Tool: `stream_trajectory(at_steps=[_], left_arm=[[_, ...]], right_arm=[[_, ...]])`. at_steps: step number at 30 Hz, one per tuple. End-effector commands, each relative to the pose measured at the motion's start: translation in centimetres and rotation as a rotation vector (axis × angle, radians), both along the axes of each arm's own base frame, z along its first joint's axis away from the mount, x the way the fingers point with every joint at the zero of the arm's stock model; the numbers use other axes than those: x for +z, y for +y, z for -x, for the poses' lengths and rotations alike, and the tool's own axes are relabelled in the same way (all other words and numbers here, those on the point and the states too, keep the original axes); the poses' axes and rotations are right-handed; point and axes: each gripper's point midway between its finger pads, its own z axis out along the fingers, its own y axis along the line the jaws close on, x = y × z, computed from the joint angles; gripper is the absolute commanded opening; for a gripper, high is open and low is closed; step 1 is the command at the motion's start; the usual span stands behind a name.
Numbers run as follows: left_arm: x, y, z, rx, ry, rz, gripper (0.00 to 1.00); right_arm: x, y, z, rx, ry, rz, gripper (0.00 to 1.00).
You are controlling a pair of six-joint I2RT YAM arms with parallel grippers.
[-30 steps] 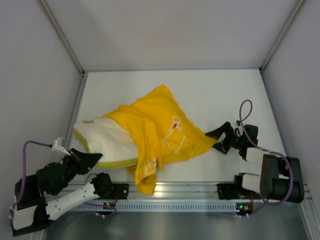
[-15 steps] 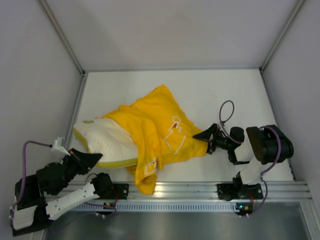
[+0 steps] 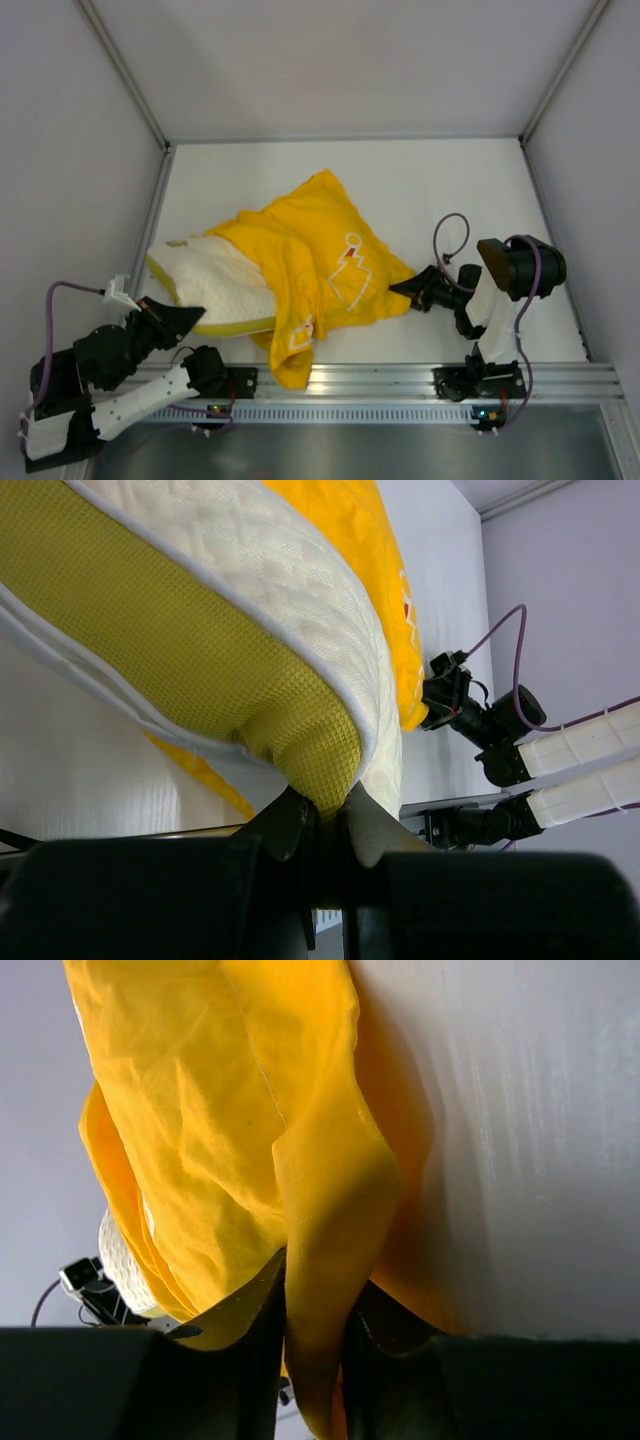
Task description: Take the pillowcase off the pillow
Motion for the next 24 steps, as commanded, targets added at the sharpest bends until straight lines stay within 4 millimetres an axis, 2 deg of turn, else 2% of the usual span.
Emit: stream_trajectory(at_steps=[1,3,6,7,9,11,12,13,14,15,17,18,19,22,24], left_arm=[[1.3,-0.5,0.1,-0.013,-0.021,0.076,0.00],[1.2,-0.5,0.2,-0.015,-0.021,0.075,0.00],[1.3,-0.5,0.2,-0.014,-0.023,0.075,0.00],[1.3,-0.5,0.2,-0.015,-0.022,0.076,0.00],[1.3,-0.5,0.2,-0.015,-0.023,0.075,0.00],[1.2,-0.5,0.2,-0.016,-0.023,0.070,0.00],[1.2,-0.4,0.2,-0.015,-0.023,0.070,0.00],[1.2,-0.5,0.1,-0.015,-0.024,0.071,0.00],[1.1,-0.5,0.1,-0.013,-0.023,0.068,0.00],[1.1,-0.5,0.1,-0.012,-0.022,0.067,0.00],[1.0,-0.5,0.0,-0.010,-0.021,0.068,0.00],[1.1,-0.5,0.0,-0.009,-0.023,0.067,0.00],[1.0,-0.5,0.0,-0.008,-0.021,0.067,0.00],[1.3,-0.3,0.1,-0.006,-0.028,0.072,0.00],[1.6,-0.1,0.1,-0.002,-0.033,0.080,0.00]], right_arm=[[3.4,0.0,-0.4,-0.037,-0.193,-0.030,0.25],[3.4,0.0,-0.6,-0.029,-0.206,-0.015,0.26],[2.4,-0.3,-0.9,-0.016,-0.195,0.071,0.03],[2.1,-0.5,-0.7,-0.006,-0.196,0.119,0.00],[1.9,-1.1,-1.4,-0.020,-0.207,0.195,0.00],[1.7,-2.5,-2.0,-0.028,-0.209,0.356,0.00],[3.6,-3.1,-2.6,-0.055,-0.286,0.406,0.00],[3.8,-4.0,-2.9,-0.062,-0.321,0.486,0.00],[3.8,-5.4,-3.1,-0.103,-0.280,0.575,0.00],[5.4,-6.0,-3.4,-0.131,-0.336,0.606,0.00],[6.9,-6.5,-4.1,-0.134,-0.372,0.644,0.00],[6.2,-6.6,-3.8,-0.107,-0.330,0.655,0.00],[6.2,-6.7,-4.0,-0.100,-0.327,0.662,0.00],[6.6,-7.1,-4.7,-0.115,-0.323,0.666,0.00],[7.5,-8.4,-5.5,-0.166,-0.346,0.690,0.00]])
